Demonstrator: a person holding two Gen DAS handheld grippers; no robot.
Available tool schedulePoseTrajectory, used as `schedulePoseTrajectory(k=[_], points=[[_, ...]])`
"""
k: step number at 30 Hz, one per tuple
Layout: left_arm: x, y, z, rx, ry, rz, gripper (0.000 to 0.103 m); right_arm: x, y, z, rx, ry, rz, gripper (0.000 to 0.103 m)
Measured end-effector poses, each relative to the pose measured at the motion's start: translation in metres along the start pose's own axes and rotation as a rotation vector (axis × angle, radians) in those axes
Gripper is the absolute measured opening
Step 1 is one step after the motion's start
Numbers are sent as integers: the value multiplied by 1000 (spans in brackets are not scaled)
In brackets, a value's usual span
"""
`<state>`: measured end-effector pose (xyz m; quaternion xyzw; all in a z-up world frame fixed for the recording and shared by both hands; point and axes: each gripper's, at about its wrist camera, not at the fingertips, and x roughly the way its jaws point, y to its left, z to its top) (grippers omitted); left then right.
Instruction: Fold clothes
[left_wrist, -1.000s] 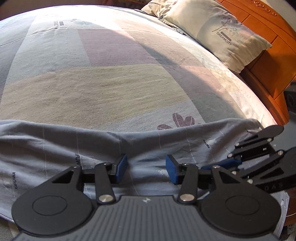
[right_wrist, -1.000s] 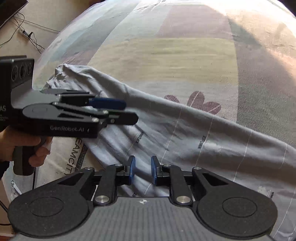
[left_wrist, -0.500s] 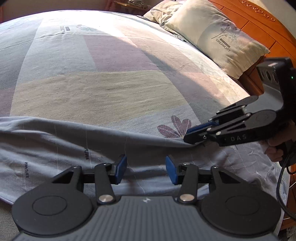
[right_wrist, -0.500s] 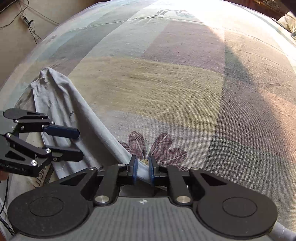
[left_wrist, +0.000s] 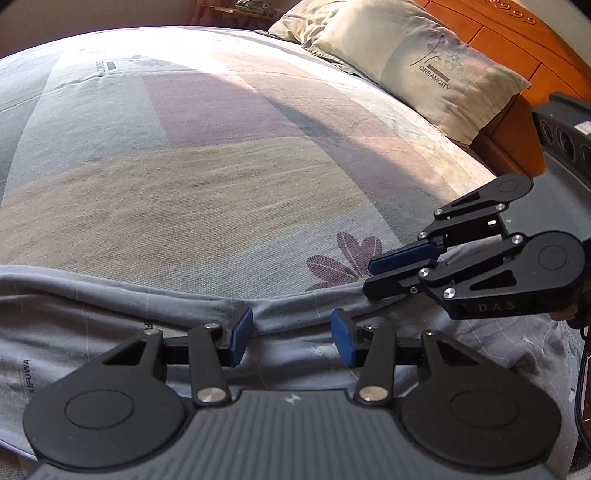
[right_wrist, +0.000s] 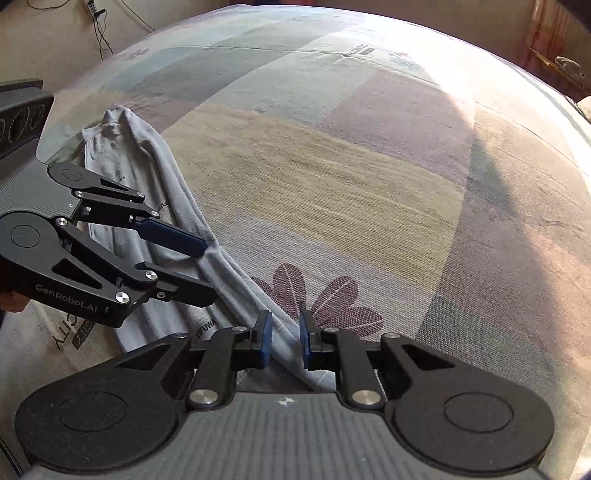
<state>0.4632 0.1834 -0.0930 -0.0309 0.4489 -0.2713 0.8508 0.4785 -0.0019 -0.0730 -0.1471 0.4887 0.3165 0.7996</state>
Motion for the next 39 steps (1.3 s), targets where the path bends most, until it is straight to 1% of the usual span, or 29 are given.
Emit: schedulePoseTrajectory(k=[3, 7, 9, 12, 13, 14, 15, 19, 21, 22, 24, 28, 29, 30, 32, 33, 36, 39], points=[[-8, -2, -2, 23, -8, 2, 47, 2, 1, 4, -48, -5, 13, 19], [-13, -3, -14, 48, 17, 2, 47, 3, 2, 9, -110, -13, 28, 19], [-16, -3, -21, 58, 23, 5, 47, 3, 1, 14, -137, -16, 6, 19], [-18, -2, -22, 51, 24, -1, 48, 3, -1, 20, -176, -21, -28, 18], [-18, -1, -21, 46, 25, -2, 48, 2, -1, 22, -189, -23, -39, 17], [-17, -1, -20, 43, 26, -3, 48, 2, -2, 24, -202, -24, -50, 10], [-18, -1, -18, 43, 27, -1, 48, 2, -2, 26, -216, -26, -61, 6], [-24, -4, -11, 53, 13, 3, 48, 2, -4, 34, -268, -33, -105, 5], [-27, -3, -7, 48, -5, -9, 54, 1, -5, 38, -294, -36, -127, 4], [-25, -2, -6, 43, 0, -6, 57, 1, -6, 40, -308, -38, -138, 4], [-19, 2, -6, 32, 18, 6, 58, 2, -7, 44, -327, -37, -157, 4], [-12, 8, -9, 12, 44, 15, 57, 21, -19, 43, -248, 15, -144, 6], [-12, 8, -9, 13, 48, 15, 57, 14, -21, 42, -217, -6, -156, 8], [-13, 8, -10, 18, 52, 14, 57, 7, -23, 41, -187, -26, -168, 12], [-14, 7, -13, 34, 65, 14, 57, -9, -30, 35, -102, -61, -195, 13], [-14, 8, -15, 44, 74, 14, 57, -17, -36, 30, -53, -72, -210, 15], [-17, 6, -19, 80, 95, 12, 57, -30, -60, 6, 72, -49, -259, 16], [-22, 5, -19, 100, 120, 12, 57, -38, -81, -21, 121, 11, -285, 16]])
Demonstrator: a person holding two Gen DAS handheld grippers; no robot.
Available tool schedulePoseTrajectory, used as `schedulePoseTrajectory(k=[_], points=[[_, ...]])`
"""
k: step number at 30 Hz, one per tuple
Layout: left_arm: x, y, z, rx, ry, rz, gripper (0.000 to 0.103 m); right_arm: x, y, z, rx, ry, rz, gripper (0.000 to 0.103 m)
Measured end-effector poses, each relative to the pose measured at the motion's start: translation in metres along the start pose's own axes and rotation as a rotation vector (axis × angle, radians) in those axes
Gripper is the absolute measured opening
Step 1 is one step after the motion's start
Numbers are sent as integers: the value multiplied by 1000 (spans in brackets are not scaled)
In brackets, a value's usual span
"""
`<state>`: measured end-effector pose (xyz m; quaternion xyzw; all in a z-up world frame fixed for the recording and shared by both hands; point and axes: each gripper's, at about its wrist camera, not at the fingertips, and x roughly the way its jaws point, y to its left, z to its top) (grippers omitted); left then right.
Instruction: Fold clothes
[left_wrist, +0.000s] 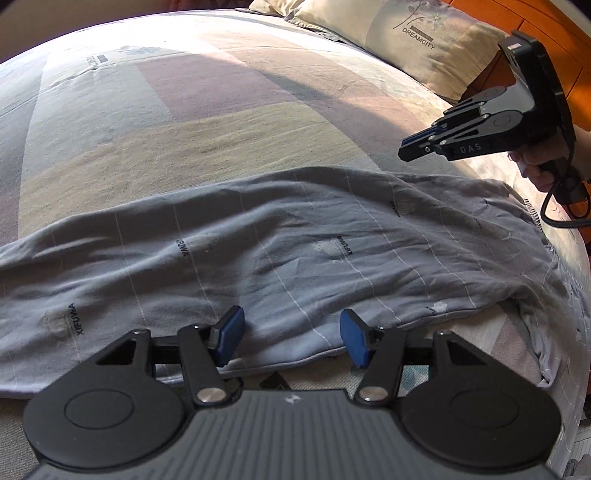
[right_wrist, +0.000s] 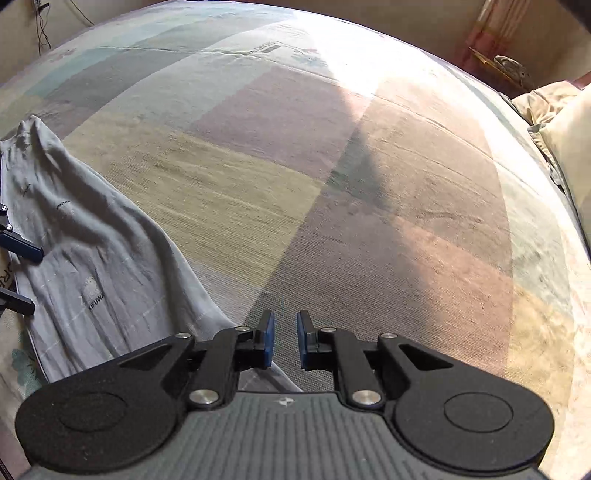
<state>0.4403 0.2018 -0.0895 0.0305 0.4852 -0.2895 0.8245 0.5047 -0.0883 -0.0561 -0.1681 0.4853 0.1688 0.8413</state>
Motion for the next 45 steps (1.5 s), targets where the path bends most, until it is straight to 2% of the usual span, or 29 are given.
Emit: schedulePoseTrajectory(k=[3, 5, 9, 12, 13, 15, 16, 17, 19, 21, 23, 26, 31, 34, 37, 45], points=[[5, -10, 5, 18, 16, -13, 57, -7, -14, -17, -7, 17, -3, 16], [12, -20, 9, 35, 21, -30, 57, -9, -18, -22, -21, 19, 25, 19], [26, -41, 17, 69, 30, -63, 57, 0, -11, -27, -102, 23, 77, 26], [37, -56, 23, 94, 37, -89, 57, 8, -2, -31, -168, 36, 105, 27], [41, -61, 25, 102, 40, -97, 57, 10, 1, -34, -187, 44, 103, 26], [40, -64, 24, 107, 34, -97, 58, 8, 5, -32, -199, 44, 101, 3], [38, -65, 24, 105, 38, -103, 58, 6, 7, -31, -213, 30, 61, 2], [36, -64, 24, 99, 39, -108, 58, 5, 6, -30, -213, 19, 28, 2], [33, -60, 23, 90, 51, -98, 58, 6, -6, -27, -120, 13, 10, 3], [29, -54, 21, 82, 69, -85, 58, 9, -13, -25, -58, 25, 1, 9], [20, -48, 21, 69, 67, -87, 58, 1, -9, -21, -46, -6, -6, 13], [1, -23, 26, 31, 5, -34, 58, -13, -1, -13, -21, -49, 31, 14], [-20, 34, 35, -30, -93, 143, 58, -11, 30, 14, -62, -91, 105, 14], [-30, 65, 33, -85, -149, 172, 58, -3, 53, 37, -74, -113, 164, 14], [-21, 92, 24, -171, -58, 223, 57, 6, 80, 63, -116, -147, 205, 14], [-41, 100, -12, -218, -98, 172, 60, 43, 146, 139, -176, -201, 353, 14]])
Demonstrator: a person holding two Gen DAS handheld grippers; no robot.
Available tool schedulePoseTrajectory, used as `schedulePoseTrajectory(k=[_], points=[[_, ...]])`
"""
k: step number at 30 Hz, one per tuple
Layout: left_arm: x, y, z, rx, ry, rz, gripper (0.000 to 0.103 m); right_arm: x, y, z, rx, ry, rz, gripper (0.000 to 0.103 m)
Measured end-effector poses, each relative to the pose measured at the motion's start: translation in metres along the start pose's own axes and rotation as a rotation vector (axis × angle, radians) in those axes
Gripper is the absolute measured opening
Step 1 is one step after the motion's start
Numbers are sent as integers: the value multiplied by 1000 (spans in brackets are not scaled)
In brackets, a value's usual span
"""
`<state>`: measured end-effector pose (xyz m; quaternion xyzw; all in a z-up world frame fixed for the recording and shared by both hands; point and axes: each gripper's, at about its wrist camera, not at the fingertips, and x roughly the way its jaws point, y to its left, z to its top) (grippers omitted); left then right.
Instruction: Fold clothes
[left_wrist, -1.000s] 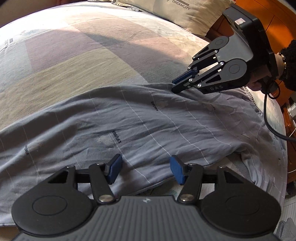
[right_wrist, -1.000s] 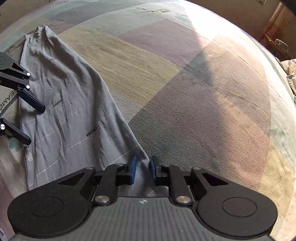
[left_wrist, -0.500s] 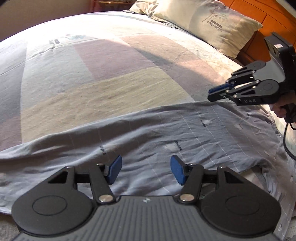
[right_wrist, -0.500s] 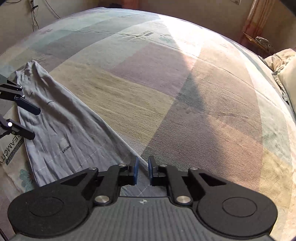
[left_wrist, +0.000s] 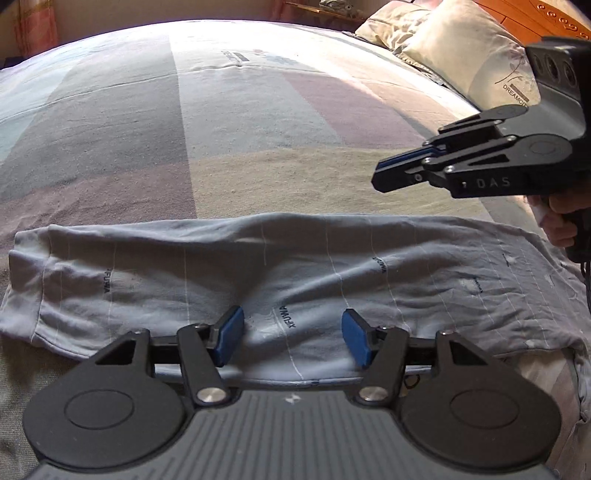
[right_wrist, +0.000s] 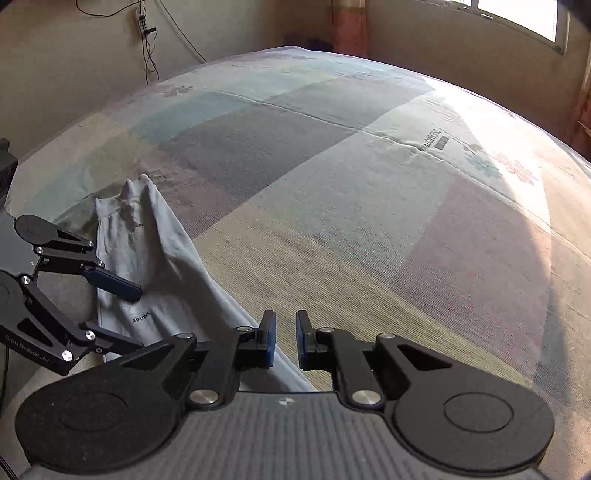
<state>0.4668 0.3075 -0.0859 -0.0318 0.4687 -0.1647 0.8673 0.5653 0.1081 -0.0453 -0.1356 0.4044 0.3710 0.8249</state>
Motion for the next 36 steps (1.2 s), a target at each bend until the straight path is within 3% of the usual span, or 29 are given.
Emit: schedulePoseTrajectory(k=[8, 13, 17, 19, 20, 23, 25, 31, 34, 36], points=[[-6, 11, -8, -34, -10, -33, 60, 53, 35, 25, -95, 48, 128, 14], [-10, 17, -13, -54, -15, -53, 60, 56, 57, 14, -220, 55, 102, 19], [-12, 20, -15, -64, -20, -62, 60, 60, 59, 17, -253, 55, 75, 33], [-13, 20, -15, -72, -21, -63, 60, 63, 58, 19, -258, 62, 79, 35], [-13, 20, -15, -76, -22, -63, 60, 62, 60, 20, -273, 64, 76, 32], [-20, 20, -7, -76, -60, -63, 59, 59, 66, 21, -318, 70, 66, 3], [-23, 21, 0, -29, -96, -56, 59, 57, 70, 22, -345, 69, 51, 3], [-13, 30, -3, -6, 13, -24, 60, 49, 60, 25, -236, 34, -54, 9], [-25, 33, -5, 34, 3, -2, 60, 28, 57, 18, -154, 4, -118, 17], [-28, 38, -1, 91, -28, 34, 60, 5, 55, -1, 14, -5, -171, 23]])
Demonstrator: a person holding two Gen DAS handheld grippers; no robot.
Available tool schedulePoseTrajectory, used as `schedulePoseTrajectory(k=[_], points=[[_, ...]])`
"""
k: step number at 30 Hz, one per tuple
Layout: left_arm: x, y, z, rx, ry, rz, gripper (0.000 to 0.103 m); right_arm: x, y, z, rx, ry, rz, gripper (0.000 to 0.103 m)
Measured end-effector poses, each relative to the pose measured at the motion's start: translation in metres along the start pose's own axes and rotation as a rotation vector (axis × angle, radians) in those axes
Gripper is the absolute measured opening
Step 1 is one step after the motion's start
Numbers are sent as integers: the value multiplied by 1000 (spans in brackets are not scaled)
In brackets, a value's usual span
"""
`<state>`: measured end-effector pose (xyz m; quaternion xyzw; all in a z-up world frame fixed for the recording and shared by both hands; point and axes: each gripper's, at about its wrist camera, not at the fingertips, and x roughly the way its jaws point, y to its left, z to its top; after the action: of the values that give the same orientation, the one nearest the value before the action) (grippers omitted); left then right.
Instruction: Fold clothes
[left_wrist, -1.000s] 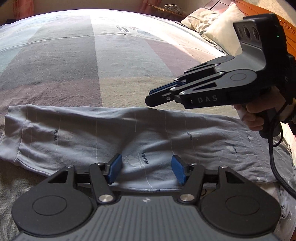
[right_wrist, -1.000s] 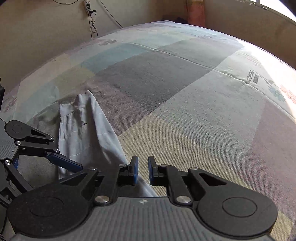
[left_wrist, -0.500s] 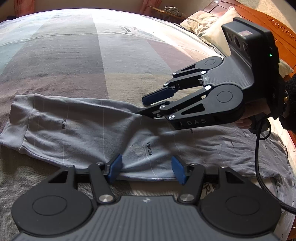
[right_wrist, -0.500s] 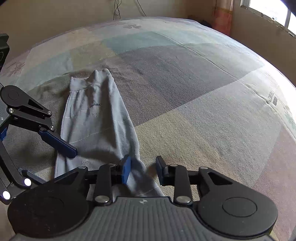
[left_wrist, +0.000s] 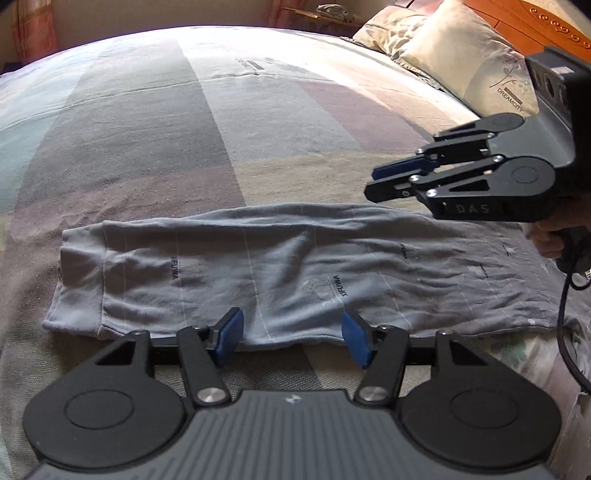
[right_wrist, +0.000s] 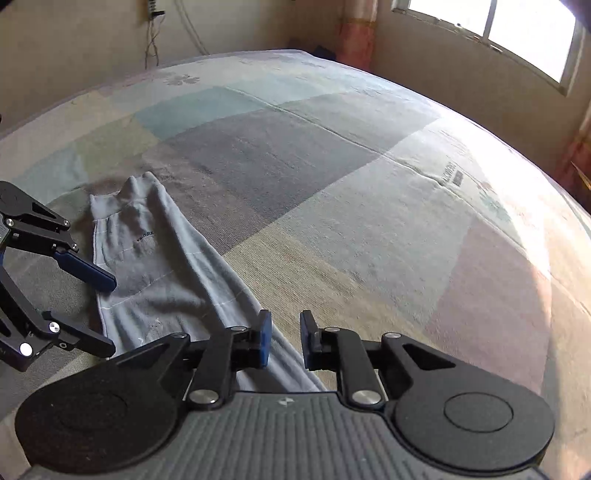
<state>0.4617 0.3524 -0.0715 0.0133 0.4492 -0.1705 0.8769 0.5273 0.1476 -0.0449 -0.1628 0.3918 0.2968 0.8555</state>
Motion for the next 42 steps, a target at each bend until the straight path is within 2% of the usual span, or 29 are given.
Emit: schedulePoseTrajectory(k=[3, 6, 7, 8, 10, 11, 13, 14, 16, 17, 24, 26, 27, 28, 31, 32, 34, 37, 40, 42], points=[[10, 5, 7, 96, -10, 64, 60, -18, 4, -38, 232, 66, -102, 34], [19, 9, 3, 198, 50, 114, 64, -16, 21, -76, 413, 137, -202, 42], [17, 15, 0, 208, 64, 122, 64, -16, 29, -83, 448, 119, -224, 44], [13, 21, -3, 209, 75, 126, 70, -17, 36, -87, 483, 105, -240, 46], [2, 40, -10, 159, 114, 127, 74, -19, 51, -86, 548, 115, -223, 47], [3, 41, -9, 159, 118, 120, 73, -19, 61, -83, 539, 127, -189, 53], [7, 37, -4, 172, 117, 111, 68, -20, 76, -78, 512, 145, -138, 59], [10, 35, -1, 178, 117, 106, 67, -22, 75, -77, 511, 141, -99, 71], [15, 30, 5, 191, 116, 96, 65, -27, 73, -76, 515, 134, -40, 70], [17, 28, 7, 198, 115, 92, 69, -33, 64, -84, 542, 138, -92, 70], [34, 13, 26, 244, 113, 58, 69, -75, 4, -138, 720, 167, -462, 71], [36, 16, 30, 228, 110, 42, 71, -80, -10, -157, 793, 206, -524, 71], [34, 27, 30, 199, 117, 65, 71, -80, -16, -168, 850, 225, -518, 72], [31, 37, 29, 195, 129, 104, 71, -80, -14, -170, 861, 209, -505, 75], [19, 65, 27, 146, 173, 125, 71, -68, 1, -161, 821, 200, -423, 89], [17, 65, 30, 147, 187, 132, 67, -64, 6, -156, 816, 197, -403, 91], [14, 58, 38, 162, 215, 148, 67, -60, 13, -152, 804, 197, -385, 96], [14, 39, 55, 162, 158, 51, 68, -59, 17, -149, 781, 202, -371, 97], [30, 28, 64, 90, 141, -43, 69, -61, 17, -148, 761, 210, -354, 97], [46, 28, 66, 39, 150, -74, 69, -62, 16, -147, 749, 214, -343, 97]])
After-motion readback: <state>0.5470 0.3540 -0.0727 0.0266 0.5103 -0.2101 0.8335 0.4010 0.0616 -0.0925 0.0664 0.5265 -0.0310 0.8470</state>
